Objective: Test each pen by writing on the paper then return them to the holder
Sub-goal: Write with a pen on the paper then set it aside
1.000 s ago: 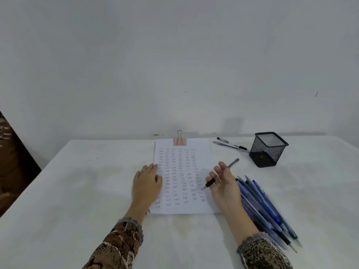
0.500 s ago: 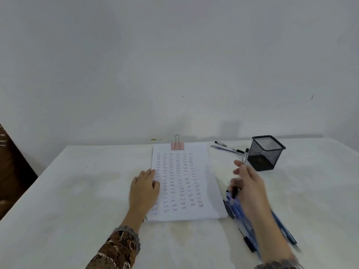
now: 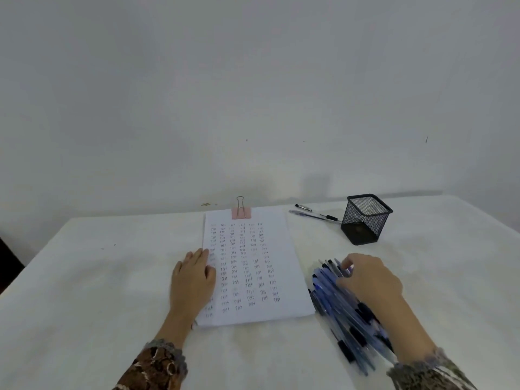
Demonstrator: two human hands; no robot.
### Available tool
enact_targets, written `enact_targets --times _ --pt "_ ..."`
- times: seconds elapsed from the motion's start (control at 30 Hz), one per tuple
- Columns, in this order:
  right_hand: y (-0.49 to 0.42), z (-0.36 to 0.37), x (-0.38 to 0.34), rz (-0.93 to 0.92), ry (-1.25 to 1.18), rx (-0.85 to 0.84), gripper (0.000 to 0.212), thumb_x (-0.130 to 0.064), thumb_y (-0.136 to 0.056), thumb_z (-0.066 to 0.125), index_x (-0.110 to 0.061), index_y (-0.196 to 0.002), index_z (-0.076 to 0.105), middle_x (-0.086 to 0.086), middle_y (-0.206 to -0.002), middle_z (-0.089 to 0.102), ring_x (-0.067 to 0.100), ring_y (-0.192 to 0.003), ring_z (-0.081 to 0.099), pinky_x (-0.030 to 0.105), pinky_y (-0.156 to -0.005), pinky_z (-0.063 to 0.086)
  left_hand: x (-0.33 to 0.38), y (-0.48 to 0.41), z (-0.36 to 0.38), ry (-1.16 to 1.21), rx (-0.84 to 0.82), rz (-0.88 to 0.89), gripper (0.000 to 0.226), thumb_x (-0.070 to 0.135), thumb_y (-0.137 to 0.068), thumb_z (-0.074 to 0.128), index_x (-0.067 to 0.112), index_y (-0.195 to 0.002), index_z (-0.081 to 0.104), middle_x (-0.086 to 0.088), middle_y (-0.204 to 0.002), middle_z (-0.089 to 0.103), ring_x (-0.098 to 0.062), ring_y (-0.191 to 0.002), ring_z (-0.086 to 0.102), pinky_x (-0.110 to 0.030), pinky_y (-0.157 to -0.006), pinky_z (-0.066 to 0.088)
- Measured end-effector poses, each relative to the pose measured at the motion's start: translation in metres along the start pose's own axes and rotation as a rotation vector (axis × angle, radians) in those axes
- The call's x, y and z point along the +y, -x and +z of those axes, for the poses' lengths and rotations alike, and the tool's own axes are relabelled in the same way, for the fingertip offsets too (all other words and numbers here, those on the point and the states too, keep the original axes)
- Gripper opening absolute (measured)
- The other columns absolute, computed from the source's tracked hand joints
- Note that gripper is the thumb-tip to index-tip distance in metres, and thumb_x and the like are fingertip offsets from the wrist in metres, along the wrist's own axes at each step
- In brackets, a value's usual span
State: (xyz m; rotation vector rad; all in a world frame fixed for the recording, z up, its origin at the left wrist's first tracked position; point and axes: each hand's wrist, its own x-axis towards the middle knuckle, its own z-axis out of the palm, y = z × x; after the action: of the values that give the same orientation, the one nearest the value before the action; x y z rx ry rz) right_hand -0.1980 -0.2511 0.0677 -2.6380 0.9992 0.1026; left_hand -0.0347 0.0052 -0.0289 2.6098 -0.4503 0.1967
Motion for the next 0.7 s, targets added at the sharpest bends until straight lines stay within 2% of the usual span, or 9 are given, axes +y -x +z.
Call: enact_targets --times 0.1,0.2,0.27,0.33,0.4,0.43,0.53,0.6,0.7 --pt "-0.019 -0.035 -0.005 -0.108 -0.011 -0.068 0.028 -0.034 -0.081 0.068 -0.023 -0.105 0.060 0.000 -0.102 0.057 0.017 -0.089 0.057 0.031 -0.085 0.048 -0.001 -0.001 0.001 0.002 -0.002 -0.004 0.047 0.022 -0.096 0.034 0.013 -0.143 0.032 -0.003 -0.149 0.032 -0.018 -0.140 0.023 -0.037 -0.117 0.013" --pt "-0.053 -0.063 -0.025 -0.209 -0.105 -0.122 0.016 -0.030 -0.086 0.064 -0.015 -0.092 0.062 0.000 -0.083 0.060 0.014 -0.067 0.052 0.024 -0.063 0.046 -0.001 -0.002 0.002 0.002 -0.007 -0.009 0.048 0.022 -0.096 0.033 0.014 -0.143 0.031 -0.002 -0.150 0.031 -0.018 -0.141 0.021 -0.036 -0.117 0.012" --pt "-0.085 -0.064 -0.044 -0.230 -0.210 -0.161 0.018 -0.025 -0.091 0.058 -0.008 -0.095 0.063 0.002 -0.083 0.063 0.014 -0.062 0.053 0.022 -0.056 0.046 -0.002 -0.002 0.003 0.009 0.000 -0.009 0.048 0.022 -0.096 0.033 0.013 -0.143 0.032 -0.002 -0.150 0.032 -0.018 -0.141 0.022 -0.036 -0.117 0.012" --pt "-0.119 -0.049 -0.058 -0.262 -0.255 -0.166 0.027 -0.021 -0.094 0.051 0.000 -0.108 0.062 0.008 -0.093 0.064 0.018 -0.074 0.059 0.024 -0.068 0.050 -0.003 -0.003 0.004 0.024 0.006 -0.007 0.047 0.022 -0.096 0.034 0.013 -0.142 0.034 -0.002 -0.149 0.033 -0.018 -0.141 0.023 -0.036 -0.117 0.013" --pt "-0.149 -0.027 -0.065 -0.315 -0.128 -0.133 0.033 -0.017 -0.097 0.043 0.002 -0.120 0.056 0.015 -0.114 0.060 0.027 -0.101 0.058 0.025 -0.079 0.040 -0.004 -0.002 0.005 0.033 0.020 -0.012 0.051 0.030 -0.093 0.027 0.013 -0.140 0.037 -0.002 -0.147 0.037 -0.019 -0.140 0.026 -0.036 -0.116 0.015" --pt "-0.161 -0.016 -0.066 -0.343 -0.032 -0.093 0.034 -0.013 -0.097 0.038 0.000 -0.125 0.052 0.016 -0.122 0.057 0.028 -0.109 0.055 0.024 -0.076 0.035 -0.005 -0.001 0.005 0.039 0.036 -0.016 0.059 0.037 -0.088 0.021 0.012 -0.139 0.041 -0.003 -0.145 0.040 -0.021 -0.138 0.030 -0.037 -0.115 0.017" --pt "-0.187 0.014 -0.059 -0.402 0.172 -0.031 0.038 -0.005 -0.096 0.034 -0.005 -0.132 0.044 0.015 -0.130 0.051 0.029 -0.113 0.051 0.025 -0.074 0.037 -0.007 -0.002 0.008 0.039 0.066 -0.008 0.079 0.046 -0.075 0.008 0.011 -0.134 0.048 -0.006 -0.139 0.047 -0.024 -0.134 0.037 -0.038 -0.113 0.022" --pt "-0.195 0.027 -0.057 -0.410 0.272 0.065 0.032 -0.013 -0.097 0.037 -0.009 -0.128 0.045 0.012 -0.129 0.048 0.029 -0.116 0.046 0.033 -0.090 0.042 -0.008 -0.002 0.008 0.040 0.061 -0.018 0.080 0.046 -0.074 0.007 0.011 -0.133 0.048 -0.005 -0.139 0.048 -0.024 -0.134 0.037 -0.038 -0.113 0.022" --pt "-0.196 0.036 -0.059 -0.406 0.330 0.155 0.030 -0.027 -0.098 0.041 -0.014 -0.124 0.049 0.007 -0.124 0.049 0.026 -0.116 0.046 0.037 -0.094 0.041 -0.006 -0.003 0.008 0.034 0.073 -0.014 0.078 0.045 -0.075 0.010 0.010 -0.131 0.050 -0.007 -0.136 0.051 -0.025 -0.133 0.040 -0.039 -0.111 0.024"
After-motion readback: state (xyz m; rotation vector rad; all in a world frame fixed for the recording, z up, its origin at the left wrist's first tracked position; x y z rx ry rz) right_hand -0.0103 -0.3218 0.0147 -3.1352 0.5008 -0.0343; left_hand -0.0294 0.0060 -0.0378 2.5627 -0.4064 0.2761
